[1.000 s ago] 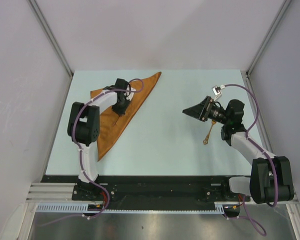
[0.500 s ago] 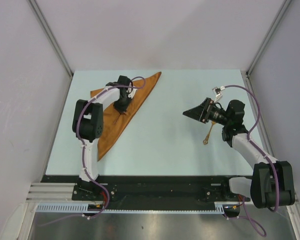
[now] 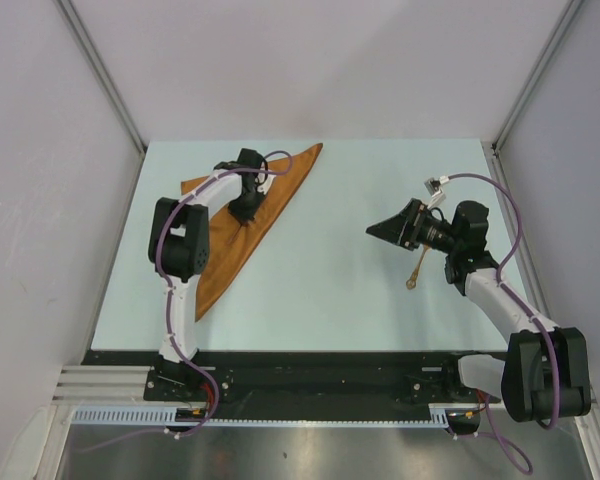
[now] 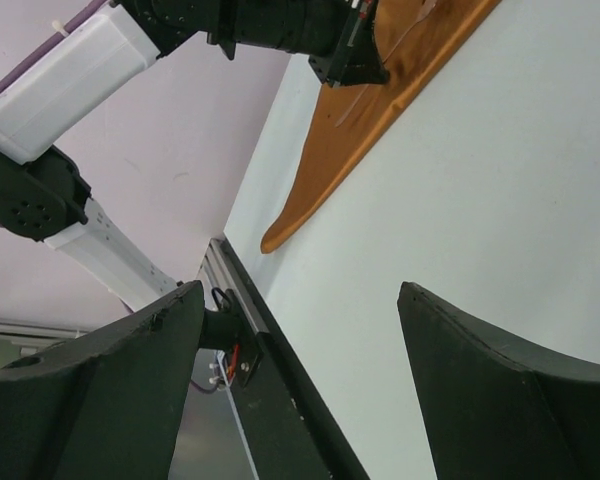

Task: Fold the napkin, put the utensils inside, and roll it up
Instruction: Place the utensil onto the napkin

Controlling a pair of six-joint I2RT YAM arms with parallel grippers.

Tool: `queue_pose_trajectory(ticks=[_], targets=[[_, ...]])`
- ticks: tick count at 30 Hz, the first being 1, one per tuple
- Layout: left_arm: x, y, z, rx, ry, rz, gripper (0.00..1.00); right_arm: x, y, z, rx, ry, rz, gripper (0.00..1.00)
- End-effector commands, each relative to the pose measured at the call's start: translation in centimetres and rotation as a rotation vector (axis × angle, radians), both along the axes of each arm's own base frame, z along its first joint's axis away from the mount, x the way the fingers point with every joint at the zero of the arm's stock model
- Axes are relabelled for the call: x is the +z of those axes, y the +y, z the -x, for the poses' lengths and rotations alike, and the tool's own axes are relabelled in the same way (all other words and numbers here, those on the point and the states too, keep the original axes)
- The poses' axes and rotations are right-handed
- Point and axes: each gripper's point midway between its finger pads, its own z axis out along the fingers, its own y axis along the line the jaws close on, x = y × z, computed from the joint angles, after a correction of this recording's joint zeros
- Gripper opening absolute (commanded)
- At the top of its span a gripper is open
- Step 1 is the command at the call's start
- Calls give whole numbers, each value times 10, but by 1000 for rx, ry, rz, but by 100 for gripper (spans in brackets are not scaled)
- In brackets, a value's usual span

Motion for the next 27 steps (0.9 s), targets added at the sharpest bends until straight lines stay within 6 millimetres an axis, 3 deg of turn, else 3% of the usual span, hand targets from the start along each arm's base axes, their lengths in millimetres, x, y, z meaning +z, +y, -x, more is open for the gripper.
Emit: queue_pose_trajectory(ticks=[1,8,11,12,17,19,22,23,24,26,27], targets=[[16,2,-19,-3,-63,-13,0,13,-4,-2,-17,-57,22,84],[11,7,-19,14,-46,-25,0,12,-5,0,-22,-59,43,84],[11,7,-19,25,-46,-28,7,11,-8,-1,-39,-55,57,84],[11,8,-19,33,-44,-29,16,8,-8,-1,-43,-37,65,84],[22,6,-21,54,-69,-11,38,-5,-21,-5,-131,17,145,84],[27,2,-21,68,-76,14,58,-14,-33,-13,-208,31,215,84],[39,-4,-17,87,-86,44,73,-37,-61,-20,-354,135,363,83],[52,-4,-17,93,-112,46,75,-44,-69,-19,-387,184,409,83],[55,-7,-13,99,-119,42,83,-51,-84,-24,-462,205,468,83],[71,-11,-12,111,-160,50,86,-63,-99,-23,-519,267,542,82],[90,-16,-9,107,-194,79,86,-65,-110,-28,-572,282,580,82]])
